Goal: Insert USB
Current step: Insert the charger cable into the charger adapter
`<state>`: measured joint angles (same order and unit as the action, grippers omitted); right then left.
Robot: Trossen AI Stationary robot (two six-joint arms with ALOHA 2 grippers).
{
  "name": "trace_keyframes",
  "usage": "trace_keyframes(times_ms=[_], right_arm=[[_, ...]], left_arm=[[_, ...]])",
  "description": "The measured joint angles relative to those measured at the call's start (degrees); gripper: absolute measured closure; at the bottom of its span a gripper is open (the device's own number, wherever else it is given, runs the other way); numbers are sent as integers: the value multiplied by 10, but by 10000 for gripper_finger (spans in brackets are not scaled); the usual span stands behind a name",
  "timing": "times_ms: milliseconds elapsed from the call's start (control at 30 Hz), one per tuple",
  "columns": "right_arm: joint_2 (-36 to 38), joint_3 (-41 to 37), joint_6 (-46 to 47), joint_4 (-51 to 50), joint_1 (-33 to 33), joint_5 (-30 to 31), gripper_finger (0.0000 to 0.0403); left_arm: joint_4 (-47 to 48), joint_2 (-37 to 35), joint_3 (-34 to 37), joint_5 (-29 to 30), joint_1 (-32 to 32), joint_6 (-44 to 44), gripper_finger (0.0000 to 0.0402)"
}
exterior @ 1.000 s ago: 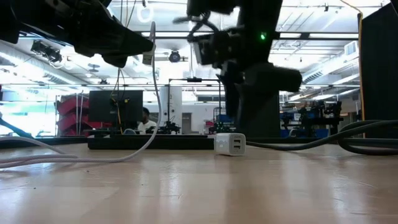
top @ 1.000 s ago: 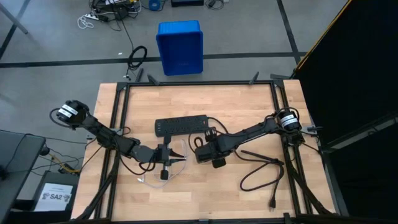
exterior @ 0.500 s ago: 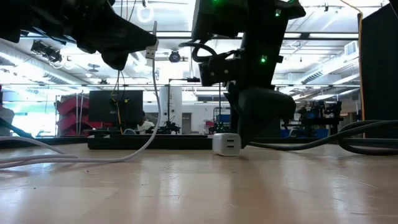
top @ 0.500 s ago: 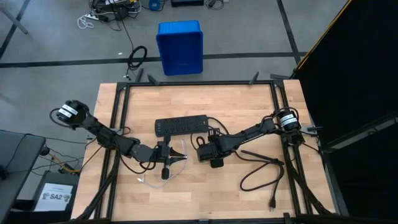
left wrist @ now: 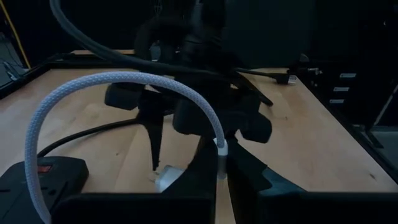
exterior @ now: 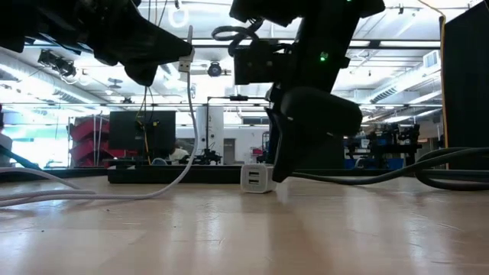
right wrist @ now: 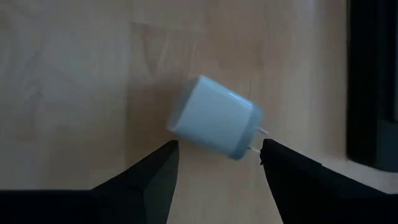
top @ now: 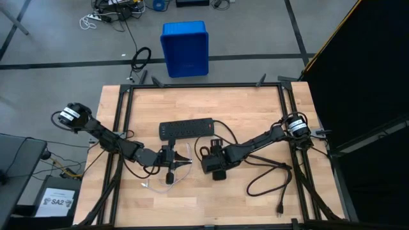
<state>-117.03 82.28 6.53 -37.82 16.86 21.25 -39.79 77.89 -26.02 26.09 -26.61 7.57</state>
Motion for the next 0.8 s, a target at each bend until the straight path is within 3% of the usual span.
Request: trace_keyframes(times_ms=[467, 800], right_arm=[[0, 24, -181, 5, -2, -15, 181], [0, 27, -181, 25, -26, -56, 158]], left_arm=[[7, 0, 0, -7, 0, -7, 401], [8, 0, 0, -9, 0, -9, 401]])
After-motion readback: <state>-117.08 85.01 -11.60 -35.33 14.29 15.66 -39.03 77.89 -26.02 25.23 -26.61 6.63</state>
